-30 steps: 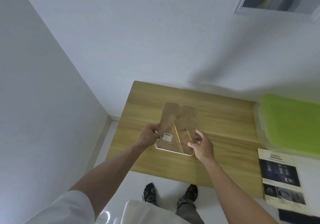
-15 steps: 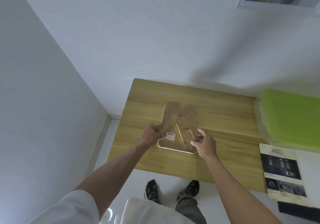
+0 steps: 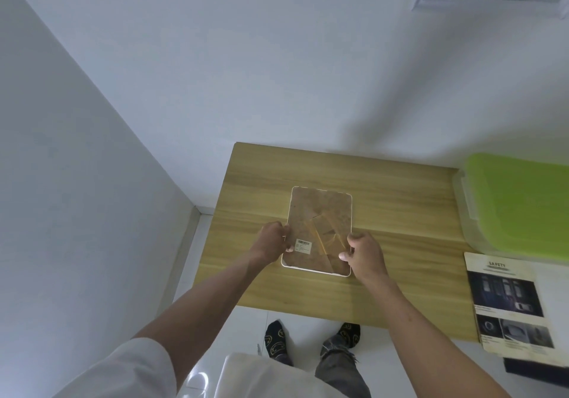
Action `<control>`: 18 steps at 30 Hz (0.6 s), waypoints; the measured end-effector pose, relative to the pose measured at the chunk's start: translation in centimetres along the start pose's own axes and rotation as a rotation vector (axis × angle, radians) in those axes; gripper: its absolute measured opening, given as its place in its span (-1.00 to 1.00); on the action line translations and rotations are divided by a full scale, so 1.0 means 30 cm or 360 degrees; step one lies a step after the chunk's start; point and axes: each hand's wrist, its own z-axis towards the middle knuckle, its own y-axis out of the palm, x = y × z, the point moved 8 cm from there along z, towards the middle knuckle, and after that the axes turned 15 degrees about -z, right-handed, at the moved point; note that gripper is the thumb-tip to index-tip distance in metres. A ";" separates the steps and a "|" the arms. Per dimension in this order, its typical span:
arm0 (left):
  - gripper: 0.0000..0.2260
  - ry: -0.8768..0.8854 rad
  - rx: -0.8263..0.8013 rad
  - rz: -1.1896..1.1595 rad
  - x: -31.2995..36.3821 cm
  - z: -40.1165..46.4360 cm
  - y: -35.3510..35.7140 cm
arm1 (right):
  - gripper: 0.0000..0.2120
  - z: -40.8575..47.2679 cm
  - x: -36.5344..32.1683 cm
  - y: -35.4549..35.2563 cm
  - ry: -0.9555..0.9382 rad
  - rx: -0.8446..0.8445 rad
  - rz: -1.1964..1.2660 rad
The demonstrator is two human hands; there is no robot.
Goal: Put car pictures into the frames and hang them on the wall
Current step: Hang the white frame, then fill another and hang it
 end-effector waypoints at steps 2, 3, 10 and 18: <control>-0.64 0.0085 -0.0052 0.0201 0.030 0.002 0.011 | -0.81 0.002 -0.019 -0.013 -0.0028 -0.0039 -0.0224; -0.50 0.0134 -0.0075 0.0303 0.051 0.006 0.014 | -0.67 0.008 -0.025 -0.024 -0.0044 -0.0057 -0.0355; 0.31 0.0337 -0.0400 0.1096 0.169 0.139 0.059 | 0.31 0.149 -0.101 -0.054 -0.0447 -0.0308 -0.0972; 0.28 0.0352 -0.0638 0.1214 0.188 0.229 0.093 | 0.48 0.249 -0.147 -0.003 -0.0658 -0.0544 -0.1041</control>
